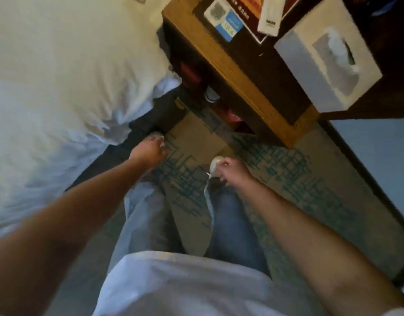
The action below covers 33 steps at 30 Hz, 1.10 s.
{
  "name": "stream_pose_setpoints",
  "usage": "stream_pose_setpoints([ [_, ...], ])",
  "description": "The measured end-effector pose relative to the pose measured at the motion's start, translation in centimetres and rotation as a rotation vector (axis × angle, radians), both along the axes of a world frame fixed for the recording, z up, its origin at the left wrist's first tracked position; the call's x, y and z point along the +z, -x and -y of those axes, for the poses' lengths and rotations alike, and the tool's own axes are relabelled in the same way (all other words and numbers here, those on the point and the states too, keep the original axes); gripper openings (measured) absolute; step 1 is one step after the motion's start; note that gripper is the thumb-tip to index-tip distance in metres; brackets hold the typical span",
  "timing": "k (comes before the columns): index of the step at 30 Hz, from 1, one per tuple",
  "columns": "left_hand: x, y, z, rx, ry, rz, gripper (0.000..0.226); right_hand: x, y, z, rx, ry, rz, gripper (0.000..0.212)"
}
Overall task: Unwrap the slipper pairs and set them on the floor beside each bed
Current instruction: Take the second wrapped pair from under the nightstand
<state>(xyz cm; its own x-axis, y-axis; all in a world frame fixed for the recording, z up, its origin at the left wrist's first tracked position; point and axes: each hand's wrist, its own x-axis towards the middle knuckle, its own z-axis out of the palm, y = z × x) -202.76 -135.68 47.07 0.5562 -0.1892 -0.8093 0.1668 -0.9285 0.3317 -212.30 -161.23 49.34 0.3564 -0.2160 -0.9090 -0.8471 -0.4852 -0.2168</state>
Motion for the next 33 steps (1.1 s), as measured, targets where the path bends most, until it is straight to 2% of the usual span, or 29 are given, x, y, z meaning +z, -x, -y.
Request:
stream_pose_setpoints([
  [1, 0.1, -0.7, 0.0, -0.076, -0.005, 0.035, 0.041, -0.3, 0.0, -0.1, 0.010, -0.014, -0.015, 0.008],
  [3, -4.3, 1.8, 1.5, 0.043, -0.035, 0.097, 0.041, -4.5, -0.3, 2.2, 0.259, 0.015, -0.011, 0.006],
  [4, -4.2, 1.3, 1.6, -0.006, -0.033, 0.128, 0.041, -5.1, -0.6, 2.5, 0.260, 0.035, -0.001, 0.006],
  [6, -8.0, 3.7, 2.5, 0.042, -0.070, 0.164, 0.046, -9.8, -0.8, 3.8, 0.343, 0.064, 0.020, 0.014],
  [7, -7.8, 3.4, 2.6, 0.018, -0.076, 0.187, 0.049, -10.0, -1.4, 4.2, 0.339, 0.094, 0.039, 0.016],
  [9, -12.3, 4.8, 2.9, -0.021, -0.086, 0.233, 0.052, -14.8, -1.7, 5.3, 0.328, 0.120, 0.083, 0.019],
  [13, -17.5, 5.1, 1.2, -0.107, -0.075, 0.324, 0.050, -19.6, -4.9, 6.0, 0.386, 0.073, 0.097, 0.015],
  [15, -22.8, 5.7, 1.3, -0.145, -0.058, 0.337, 0.049, -23.8, -5.4, 6.8, 0.480, 0.089, 0.044, 0.009],
  [16, -23.0, 5.8, 1.4, -0.137, -0.058, 0.322, 0.049, -23.8, -5.7, 7.0, 0.535, 0.080, 0.012, 0.011],
  [17, -26.6, 6.0, 1.2, -0.132, -0.053, 0.343, 0.049, -26.3, -6.3, 7.1, 0.609, 0.109, 0.023, 0.016],
  [21, -35.0, 6.2, 0.3, -0.126, -0.074, 0.421, 0.057, -32.2, -9.4, 7.3, 0.629, 0.149, 0.206, 0.034],
  [22, -35.3, 6.3, 0.4, -0.115, -0.077, 0.439, 0.061, -32.1, -10.0, 7.5, 0.607, 0.147, 0.233, 0.040],
  [23, -38.7, 6.4, -0.1, -0.109, -0.092, 0.475, 0.063, -34.7, -10.6, 7.3, 0.615, 0.179, 0.292, 0.046],
  [25, -41.9, 6.4, 0.0, -0.096, -0.144, 0.470, 0.064, -36.8, -12.1, 7.3, 0.687, 0.285, 0.410, 0.053],
  [27, -47.7, 5.9, -0.8, -0.072, -0.168, 0.500, 0.073, -41.0, -14.2, 6.9, 0.800, 0.446, 0.572, 0.063],
  [28, -48.0, 5.8, -0.9, -0.067, -0.182, 0.498, 0.078, -40.9, -15.3, 7.0, 0.839, 0.496, 0.604, 0.068],
  [33, -55.1, 7.2, -2.0, -0.005, -0.237, 0.488, 0.093, -46.6, -18.2, 6.9, 0.887, 0.612, 0.770, 0.087],
])
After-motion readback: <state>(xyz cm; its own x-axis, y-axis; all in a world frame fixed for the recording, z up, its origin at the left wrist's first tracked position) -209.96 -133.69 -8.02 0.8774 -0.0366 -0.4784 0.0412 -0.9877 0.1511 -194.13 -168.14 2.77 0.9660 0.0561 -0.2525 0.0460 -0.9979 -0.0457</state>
